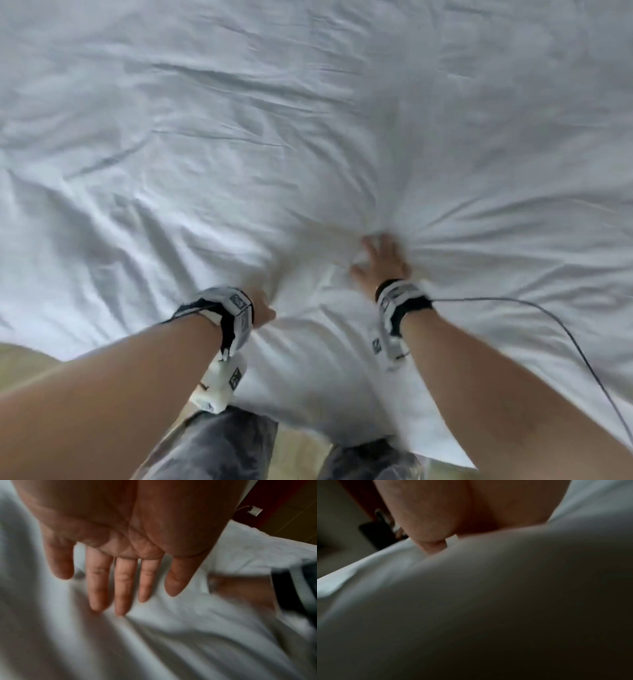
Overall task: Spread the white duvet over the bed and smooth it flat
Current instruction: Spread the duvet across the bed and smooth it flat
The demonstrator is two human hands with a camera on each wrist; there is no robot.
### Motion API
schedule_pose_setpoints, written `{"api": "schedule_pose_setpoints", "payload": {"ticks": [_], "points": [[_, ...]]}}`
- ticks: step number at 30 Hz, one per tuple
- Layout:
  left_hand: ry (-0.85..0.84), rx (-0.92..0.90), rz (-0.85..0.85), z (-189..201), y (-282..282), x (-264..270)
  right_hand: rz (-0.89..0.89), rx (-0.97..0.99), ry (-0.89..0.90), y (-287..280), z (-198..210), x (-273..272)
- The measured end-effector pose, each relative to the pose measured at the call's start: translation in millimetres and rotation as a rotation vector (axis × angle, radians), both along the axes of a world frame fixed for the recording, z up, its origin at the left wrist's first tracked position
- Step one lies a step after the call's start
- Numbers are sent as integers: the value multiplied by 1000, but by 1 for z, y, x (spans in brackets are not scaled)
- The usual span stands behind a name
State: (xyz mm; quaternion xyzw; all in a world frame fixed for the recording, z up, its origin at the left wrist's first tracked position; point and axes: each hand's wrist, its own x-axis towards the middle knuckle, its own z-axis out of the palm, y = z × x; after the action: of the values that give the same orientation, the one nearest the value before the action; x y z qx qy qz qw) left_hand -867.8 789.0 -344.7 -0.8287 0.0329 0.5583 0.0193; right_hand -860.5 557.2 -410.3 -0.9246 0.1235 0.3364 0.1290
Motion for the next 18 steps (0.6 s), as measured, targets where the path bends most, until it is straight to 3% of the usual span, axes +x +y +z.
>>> {"api": "schedule_pose_setpoints", "payload": {"ticks": [2,5,7,9,14,16,18], "points": [[-166,48,18,11,54,30,130,92,78,95,-4,-49],[-403,87,32,29,110,73,273,377,238,207,25,-96],[-425,55,38,29,122,86,119,636,388,243,49,-99],[-396,-44,36,27,121,83,-143,769,360,245,63,-87],[-130,-126,-171,-1,125,14,-308,407,-171,155,64,-20],[-63,-66,-152,-14,149,-20,-297,204,-232,112,57,4],[-18,-7,-93,-13,176,-41,-323,39,-163,90,45,10]]}}
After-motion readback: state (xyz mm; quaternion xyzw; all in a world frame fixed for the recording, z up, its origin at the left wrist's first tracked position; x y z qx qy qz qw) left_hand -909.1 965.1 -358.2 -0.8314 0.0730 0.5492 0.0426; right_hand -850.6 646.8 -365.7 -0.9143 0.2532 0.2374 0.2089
